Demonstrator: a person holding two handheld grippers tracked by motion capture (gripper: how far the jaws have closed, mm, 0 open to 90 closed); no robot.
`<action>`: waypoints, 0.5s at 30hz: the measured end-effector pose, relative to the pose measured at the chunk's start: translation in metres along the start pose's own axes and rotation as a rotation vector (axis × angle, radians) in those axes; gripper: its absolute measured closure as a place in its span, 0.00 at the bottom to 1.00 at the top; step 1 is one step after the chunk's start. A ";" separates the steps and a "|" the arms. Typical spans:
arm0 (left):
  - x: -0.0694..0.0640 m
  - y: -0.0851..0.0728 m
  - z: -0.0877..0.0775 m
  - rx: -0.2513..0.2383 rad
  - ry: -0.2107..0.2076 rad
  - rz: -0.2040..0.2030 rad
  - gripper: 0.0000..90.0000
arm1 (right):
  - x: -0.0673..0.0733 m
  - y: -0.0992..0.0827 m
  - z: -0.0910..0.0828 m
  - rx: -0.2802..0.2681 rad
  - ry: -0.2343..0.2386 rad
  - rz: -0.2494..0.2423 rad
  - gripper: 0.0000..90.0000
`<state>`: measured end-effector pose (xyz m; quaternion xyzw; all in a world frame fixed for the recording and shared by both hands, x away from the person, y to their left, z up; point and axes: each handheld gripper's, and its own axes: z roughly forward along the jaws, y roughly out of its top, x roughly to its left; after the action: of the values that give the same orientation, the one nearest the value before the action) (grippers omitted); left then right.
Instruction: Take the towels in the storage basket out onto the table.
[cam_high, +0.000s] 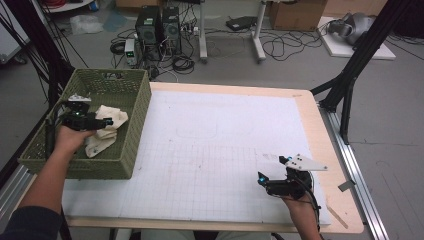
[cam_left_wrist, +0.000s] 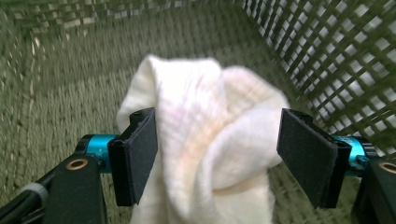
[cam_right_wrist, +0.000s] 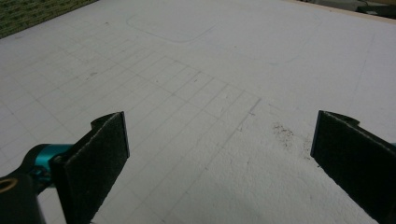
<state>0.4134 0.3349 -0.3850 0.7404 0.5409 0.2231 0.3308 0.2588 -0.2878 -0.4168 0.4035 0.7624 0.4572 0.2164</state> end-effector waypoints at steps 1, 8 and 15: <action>0.000 0.000 0.001 0.020 0.001 0.009 0.34 | 0.000 0.000 0.001 0.001 -0.001 0.002 0.04; 0.001 -0.005 0.009 0.157 0.045 0.044 0.66 | 0.003 -0.002 -0.001 0.012 -0.005 0.002 0.04; 0.000 -0.002 0.003 0.143 0.063 0.031 0.92 | 0.001 -0.002 -0.006 -0.002 -0.018 0.013 0.04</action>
<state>0.4141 0.3342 -0.3888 0.7632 0.5538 0.2123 0.2565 0.2528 -0.2905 -0.4155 0.4126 0.7573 0.4556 0.2207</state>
